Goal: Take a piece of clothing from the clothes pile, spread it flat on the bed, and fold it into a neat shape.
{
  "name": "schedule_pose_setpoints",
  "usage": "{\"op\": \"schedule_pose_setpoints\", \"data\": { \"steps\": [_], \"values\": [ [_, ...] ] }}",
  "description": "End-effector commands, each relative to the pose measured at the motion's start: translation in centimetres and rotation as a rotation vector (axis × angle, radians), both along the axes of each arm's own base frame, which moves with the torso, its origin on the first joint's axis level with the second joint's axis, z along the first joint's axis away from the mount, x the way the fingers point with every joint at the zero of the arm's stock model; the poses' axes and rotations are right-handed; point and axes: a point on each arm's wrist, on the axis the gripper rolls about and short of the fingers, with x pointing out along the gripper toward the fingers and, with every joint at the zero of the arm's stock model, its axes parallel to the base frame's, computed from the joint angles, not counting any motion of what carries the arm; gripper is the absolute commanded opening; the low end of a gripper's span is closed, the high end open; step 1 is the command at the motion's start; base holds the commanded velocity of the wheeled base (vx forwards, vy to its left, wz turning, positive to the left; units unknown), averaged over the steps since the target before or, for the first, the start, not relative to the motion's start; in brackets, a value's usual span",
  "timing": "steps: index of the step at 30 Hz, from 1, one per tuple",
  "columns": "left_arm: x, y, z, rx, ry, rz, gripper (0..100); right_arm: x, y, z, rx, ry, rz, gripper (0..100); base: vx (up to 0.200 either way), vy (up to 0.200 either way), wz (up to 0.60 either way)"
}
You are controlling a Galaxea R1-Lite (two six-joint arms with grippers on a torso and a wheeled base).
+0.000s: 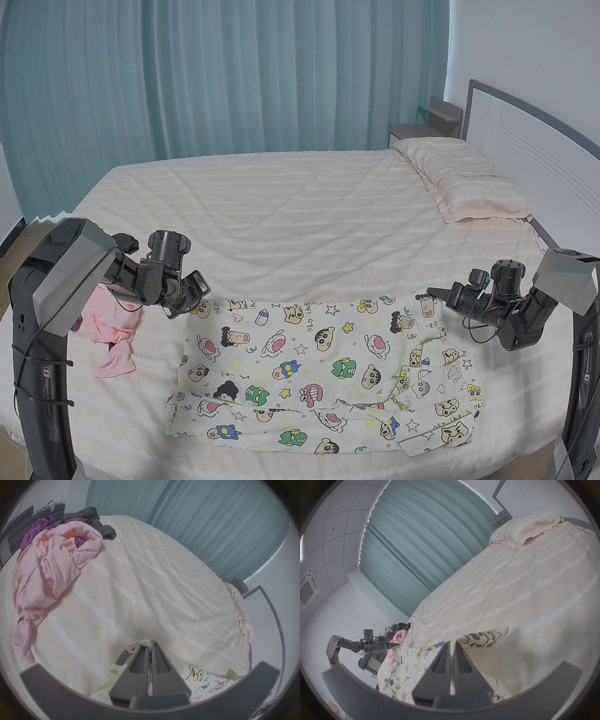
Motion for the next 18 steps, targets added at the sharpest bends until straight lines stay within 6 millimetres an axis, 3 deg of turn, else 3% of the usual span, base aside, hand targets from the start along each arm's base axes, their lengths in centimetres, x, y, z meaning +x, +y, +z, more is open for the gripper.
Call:
{"op": "schedule_pose_setpoints", "data": {
  "steps": [1, 10, 18],
  "values": [
    [-2.6, 0.3, 2.5, -0.019, -0.004, -0.026, 0, -2.9, -0.2, 1.3, 0.006, -0.009, 0.029, 0, 0.000, 0.000, 0.00],
    [-6.4, 0.7, 3.7, -0.038, 0.037, -0.061, 0, -7.2, -0.6, 1.1, 0.022, -0.025, 0.068, 0, 0.000, 0.000, 0.00],
    [-10.1, 1.1, 2.2, -0.005, 0.107, -0.124, 0, -11.1, -0.8, -0.2, -0.027, 0.018, 0.118, 0, 0.000, 0.000, 0.00]
  ]
}}
